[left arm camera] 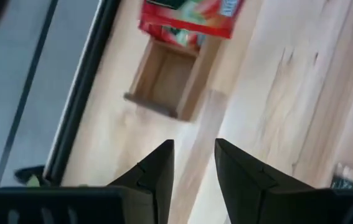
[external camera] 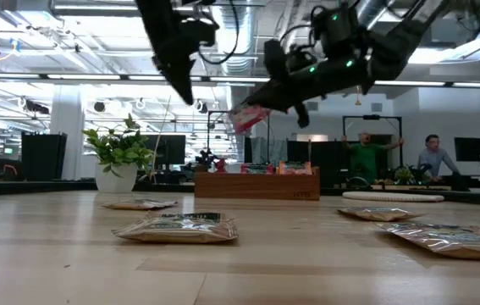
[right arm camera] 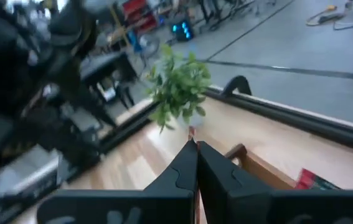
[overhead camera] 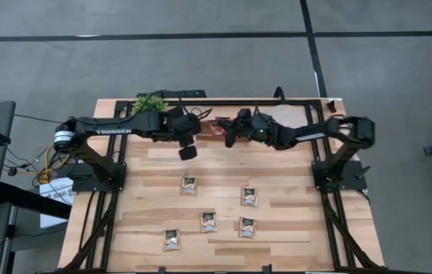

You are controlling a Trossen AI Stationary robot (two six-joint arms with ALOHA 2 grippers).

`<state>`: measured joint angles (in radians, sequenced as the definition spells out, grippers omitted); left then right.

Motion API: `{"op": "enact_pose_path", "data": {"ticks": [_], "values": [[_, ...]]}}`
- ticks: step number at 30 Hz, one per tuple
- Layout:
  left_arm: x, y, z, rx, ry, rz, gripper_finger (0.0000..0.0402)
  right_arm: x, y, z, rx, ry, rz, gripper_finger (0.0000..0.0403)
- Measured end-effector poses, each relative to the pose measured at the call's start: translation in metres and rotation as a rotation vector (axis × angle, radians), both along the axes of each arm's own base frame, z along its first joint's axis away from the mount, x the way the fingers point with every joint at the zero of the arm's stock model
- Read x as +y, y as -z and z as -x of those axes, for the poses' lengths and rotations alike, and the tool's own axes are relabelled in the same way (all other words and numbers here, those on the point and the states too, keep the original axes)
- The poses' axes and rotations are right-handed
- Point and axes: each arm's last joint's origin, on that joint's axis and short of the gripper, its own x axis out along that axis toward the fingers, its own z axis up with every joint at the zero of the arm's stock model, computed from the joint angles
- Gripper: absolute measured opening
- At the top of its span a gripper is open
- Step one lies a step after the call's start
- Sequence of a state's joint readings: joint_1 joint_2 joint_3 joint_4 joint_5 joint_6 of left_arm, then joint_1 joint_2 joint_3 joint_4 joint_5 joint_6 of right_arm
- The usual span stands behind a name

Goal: Pick & Place Tea
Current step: Put the red tea bag into the middle section of the wooden organizer

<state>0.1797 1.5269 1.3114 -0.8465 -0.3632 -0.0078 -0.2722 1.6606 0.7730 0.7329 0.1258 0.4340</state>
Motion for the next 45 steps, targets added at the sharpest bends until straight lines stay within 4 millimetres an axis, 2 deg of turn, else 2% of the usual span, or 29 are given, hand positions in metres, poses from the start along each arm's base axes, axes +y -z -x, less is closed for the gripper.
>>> {"op": "enact_pose_path", "data": {"ticks": [5, 10, 15, 27, 37, 45], "values": [[-0.001, 0.021, 0.026, -0.012, -0.035, 0.03, 0.011, -0.011, 0.021, -0.016, -0.043, 0.12, -0.035, 0.0], [-0.004, 0.034, 0.048, -0.087, -0.034, 0.086, 0.011, -0.021, 0.033, -0.015, -0.02, 0.242, -0.076, 0.0], [-0.003, 0.037, 0.061, -0.166, -0.022, 0.106, 0.011, -0.025, 0.039, -0.011, 0.059, 0.311, -0.078, 0.0], [0.007, 0.043, 0.065, -0.179, 0.038, 0.093, 0.011, -0.026, 0.041, -0.011, 0.091, 0.342, -0.073, 0.0], [0.007, 0.042, 0.064, -0.169, 0.074, 0.07, 0.011, -0.032, 0.02, -0.03, 0.223, 0.354, 0.015, 0.0], [0.007, 0.042, 0.064, -0.164, 0.085, 0.063, 0.011, -0.033, 0.018, -0.033, 0.299, 0.347, 0.001, 0.0]]}}
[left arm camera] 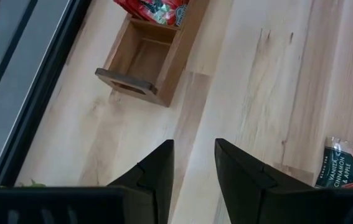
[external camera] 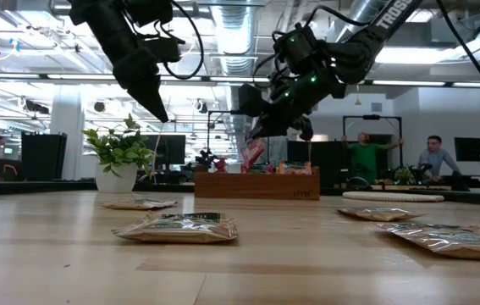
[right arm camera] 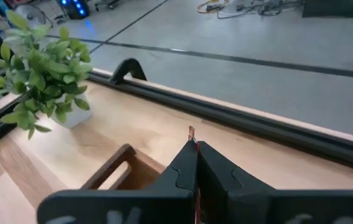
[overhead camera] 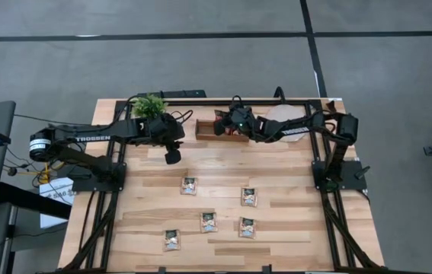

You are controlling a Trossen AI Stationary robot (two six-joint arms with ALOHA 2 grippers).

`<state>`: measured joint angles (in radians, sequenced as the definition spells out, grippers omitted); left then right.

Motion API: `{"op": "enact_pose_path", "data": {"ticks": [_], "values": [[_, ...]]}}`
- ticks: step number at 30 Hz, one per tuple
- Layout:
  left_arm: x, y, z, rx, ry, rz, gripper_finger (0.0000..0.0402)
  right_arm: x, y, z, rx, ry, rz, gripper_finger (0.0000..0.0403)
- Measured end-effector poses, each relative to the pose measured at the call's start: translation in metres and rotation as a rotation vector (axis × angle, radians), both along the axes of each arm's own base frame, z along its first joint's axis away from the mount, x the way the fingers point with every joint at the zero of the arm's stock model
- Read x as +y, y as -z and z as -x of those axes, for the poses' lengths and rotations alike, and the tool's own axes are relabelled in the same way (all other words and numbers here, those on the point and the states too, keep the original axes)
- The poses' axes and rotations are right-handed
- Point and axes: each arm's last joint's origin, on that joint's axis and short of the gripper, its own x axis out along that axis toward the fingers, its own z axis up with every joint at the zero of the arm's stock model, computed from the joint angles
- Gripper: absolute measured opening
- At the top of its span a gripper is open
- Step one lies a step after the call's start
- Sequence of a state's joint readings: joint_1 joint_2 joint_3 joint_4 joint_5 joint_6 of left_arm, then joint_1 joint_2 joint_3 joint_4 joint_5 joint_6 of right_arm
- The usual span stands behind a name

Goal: Pick & Place Tea
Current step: Put the red tea bag into the middle section of the wooden organizer

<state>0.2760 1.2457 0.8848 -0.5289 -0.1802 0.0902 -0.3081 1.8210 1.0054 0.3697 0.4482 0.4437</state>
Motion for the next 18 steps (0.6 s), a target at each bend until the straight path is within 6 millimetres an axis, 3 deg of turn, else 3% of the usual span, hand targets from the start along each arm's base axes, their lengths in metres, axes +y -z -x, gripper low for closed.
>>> {"op": "enact_pose_path", "data": {"ticks": [18], "values": [[-0.0002, 0.0009, 0.001, 0.017, 0.004, -0.001, 0.011, -0.0006, 0.0, 0.0001, -0.039, 0.024, -0.042, 0.0]]}}
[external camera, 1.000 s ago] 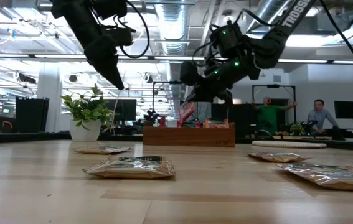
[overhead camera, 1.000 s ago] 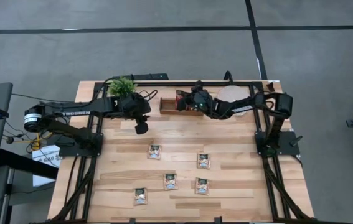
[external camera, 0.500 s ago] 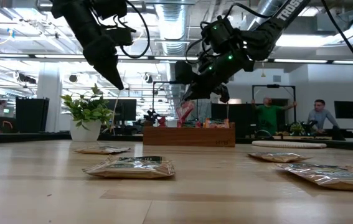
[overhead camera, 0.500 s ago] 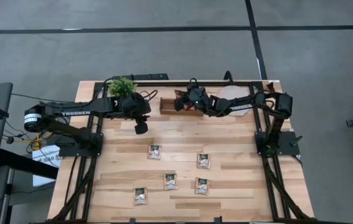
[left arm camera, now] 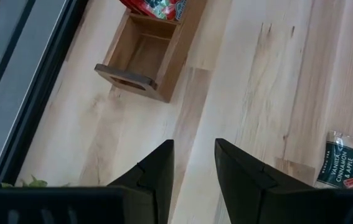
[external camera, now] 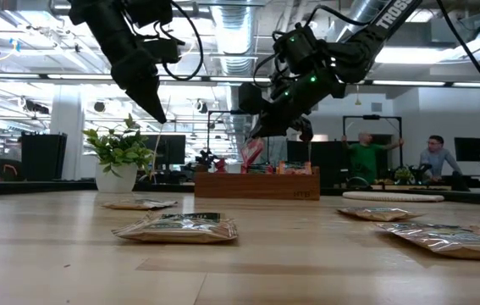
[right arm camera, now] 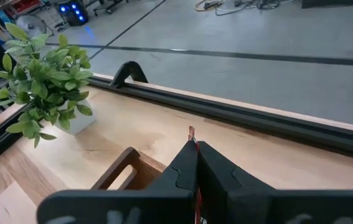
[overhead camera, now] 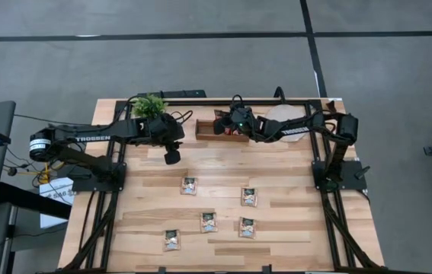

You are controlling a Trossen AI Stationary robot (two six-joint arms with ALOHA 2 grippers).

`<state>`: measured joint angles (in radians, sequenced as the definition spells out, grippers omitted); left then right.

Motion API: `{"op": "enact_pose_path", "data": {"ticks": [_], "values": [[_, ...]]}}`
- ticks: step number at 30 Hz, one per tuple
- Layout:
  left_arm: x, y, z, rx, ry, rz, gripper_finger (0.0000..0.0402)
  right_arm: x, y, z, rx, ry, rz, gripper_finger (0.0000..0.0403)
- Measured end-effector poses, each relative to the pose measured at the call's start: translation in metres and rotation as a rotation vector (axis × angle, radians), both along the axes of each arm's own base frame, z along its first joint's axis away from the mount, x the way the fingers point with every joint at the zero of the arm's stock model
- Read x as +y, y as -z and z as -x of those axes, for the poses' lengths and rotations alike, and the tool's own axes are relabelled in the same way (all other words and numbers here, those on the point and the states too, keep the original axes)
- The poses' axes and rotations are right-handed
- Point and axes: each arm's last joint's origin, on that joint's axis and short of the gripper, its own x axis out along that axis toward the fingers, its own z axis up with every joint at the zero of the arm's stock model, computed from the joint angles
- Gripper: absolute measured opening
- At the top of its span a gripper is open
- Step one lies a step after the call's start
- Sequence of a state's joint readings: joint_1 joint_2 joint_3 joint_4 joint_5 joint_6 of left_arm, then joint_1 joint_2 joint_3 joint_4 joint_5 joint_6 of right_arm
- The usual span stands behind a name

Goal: Pick & Place Tea
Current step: Put the red tea bag into the middle section of the wooden organizer, then put the brown tea bag into the left section of the wooden organizer

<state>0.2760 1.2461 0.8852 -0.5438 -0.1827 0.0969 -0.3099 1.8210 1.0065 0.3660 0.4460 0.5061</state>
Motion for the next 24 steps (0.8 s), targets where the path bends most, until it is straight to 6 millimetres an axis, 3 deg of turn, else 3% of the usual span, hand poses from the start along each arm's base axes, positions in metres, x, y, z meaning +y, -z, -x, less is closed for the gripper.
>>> {"op": "enact_pose_path", "data": {"ticks": [8, 17, 24], "values": [[0.0001, 0.0, 0.0, 0.001, -0.001, -0.003, 0.011, 0.0, 0.0, -0.0001, -0.001, -0.001, -0.001, 0.0002], [0.0001, 0.0, 0.0001, 0.002, -0.002, -0.004, 0.011, 0.0, -0.0001, -0.0001, -0.007, 0.002, -0.007, 0.0066], [0.0002, -0.0001, 0.0, 0.002, -0.002, -0.005, 0.011, 0.0, -0.0001, -0.0001, -0.008, 0.001, -0.007, 0.0079]]}}
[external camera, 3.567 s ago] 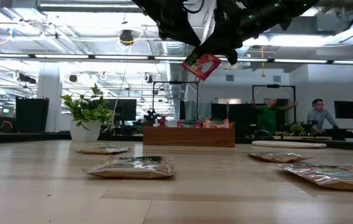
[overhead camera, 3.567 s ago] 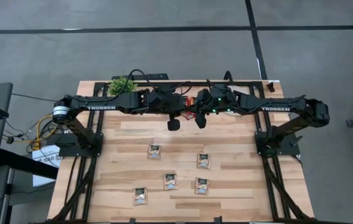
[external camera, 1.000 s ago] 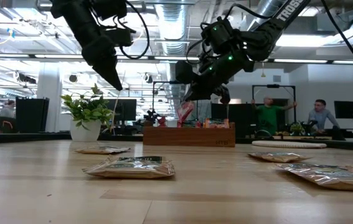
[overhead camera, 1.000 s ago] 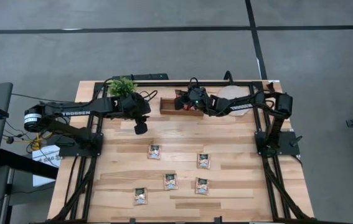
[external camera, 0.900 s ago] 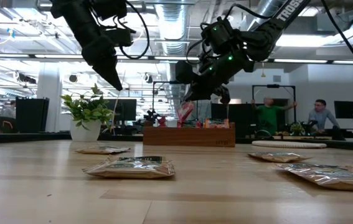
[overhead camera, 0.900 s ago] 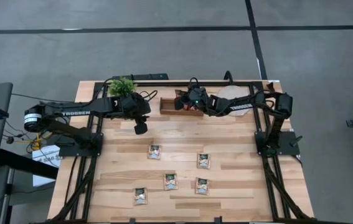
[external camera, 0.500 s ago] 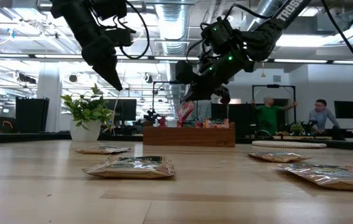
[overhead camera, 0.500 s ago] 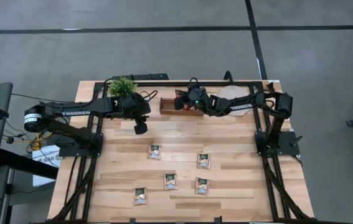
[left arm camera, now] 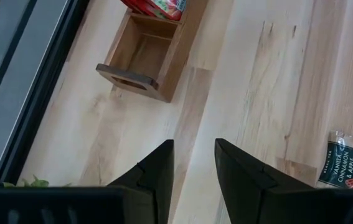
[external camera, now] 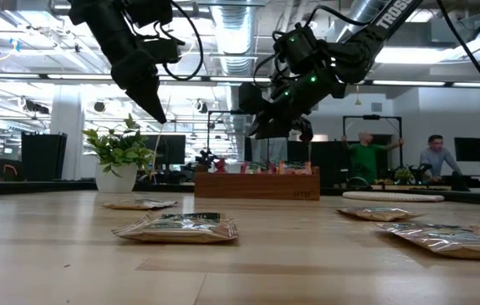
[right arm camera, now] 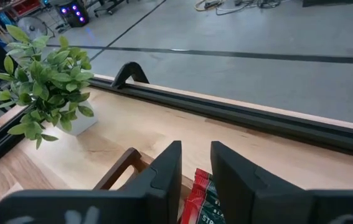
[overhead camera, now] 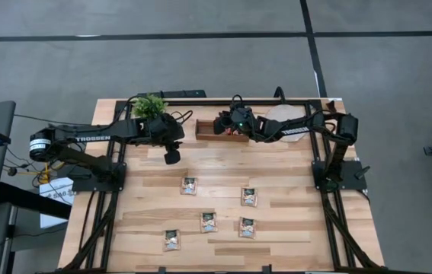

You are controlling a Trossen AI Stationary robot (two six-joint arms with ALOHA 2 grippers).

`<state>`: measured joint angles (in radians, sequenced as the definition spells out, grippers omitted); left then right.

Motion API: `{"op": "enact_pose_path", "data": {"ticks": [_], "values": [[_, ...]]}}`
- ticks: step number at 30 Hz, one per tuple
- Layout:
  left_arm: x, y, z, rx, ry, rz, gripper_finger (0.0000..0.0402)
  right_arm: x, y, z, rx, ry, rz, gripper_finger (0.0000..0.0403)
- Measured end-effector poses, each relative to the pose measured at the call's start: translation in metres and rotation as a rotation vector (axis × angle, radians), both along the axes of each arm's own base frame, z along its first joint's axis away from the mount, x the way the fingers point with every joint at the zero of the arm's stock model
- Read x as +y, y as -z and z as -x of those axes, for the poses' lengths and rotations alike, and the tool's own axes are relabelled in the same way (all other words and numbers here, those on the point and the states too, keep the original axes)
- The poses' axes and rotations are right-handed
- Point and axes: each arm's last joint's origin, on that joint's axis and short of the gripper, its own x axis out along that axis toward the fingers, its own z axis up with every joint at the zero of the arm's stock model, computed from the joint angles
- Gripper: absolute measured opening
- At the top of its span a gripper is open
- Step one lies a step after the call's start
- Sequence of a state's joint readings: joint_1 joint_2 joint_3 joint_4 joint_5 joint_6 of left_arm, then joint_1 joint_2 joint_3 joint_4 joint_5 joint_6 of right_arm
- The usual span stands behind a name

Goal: Pick & Place Tea
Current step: Put the brown tea bag into the left section of the wooden organizer

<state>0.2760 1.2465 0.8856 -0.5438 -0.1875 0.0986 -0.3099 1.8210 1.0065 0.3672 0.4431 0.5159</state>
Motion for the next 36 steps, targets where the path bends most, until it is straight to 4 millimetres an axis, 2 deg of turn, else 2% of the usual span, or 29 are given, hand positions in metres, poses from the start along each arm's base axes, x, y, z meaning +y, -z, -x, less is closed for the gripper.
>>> {"op": "enact_pose_path", "data": {"ticks": [8, 12, 16, 21, 27, 31, 36], "values": [[0.0, 0.0, 0.0, 0.0, 0.0, 0.0, 0.011, 0.0, -0.008, 0.0, 0.003, -0.042, 0.058, 0.0077], [0.0, 0.0, 0.001, 0.008, 0.004, 0.001, 0.011, 0.005, -0.03, 0.001, -0.002, -0.159, 0.089, 0.0076], [-0.002, 0.002, 0.003, 0.032, 0.022, 0.035, 0.011, 0.018, -0.054, 0.015, 0.07, -0.352, 0.066, 0.0076], [-0.004, 0.005, 0.005, 0.054, 0.03, 0.103, 0.011, 0.048, -0.074, 0.047, 0.233, -0.595, -0.06, 0.0076], [-0.007, 0.006, 0.006, 0.045, 0.048, 0.195, 0.011, 0.099, -0.079, 0.082, 0.462, -0.795, -0.217, 0.0076], [-0.008, 0.006, 0.006, 0.026, 0.011, 0.241, 0.011, 0.131, -0.072, 0.088, 0.577, -0.878, -0.27, 0.0076], [-0.008, 0.006, 0.006, 0.003, -0.062, 0.288, 0.011, 0.156, -0.045, 0.081, 0.735, -0.93, -0.287, 0.0076]]}}
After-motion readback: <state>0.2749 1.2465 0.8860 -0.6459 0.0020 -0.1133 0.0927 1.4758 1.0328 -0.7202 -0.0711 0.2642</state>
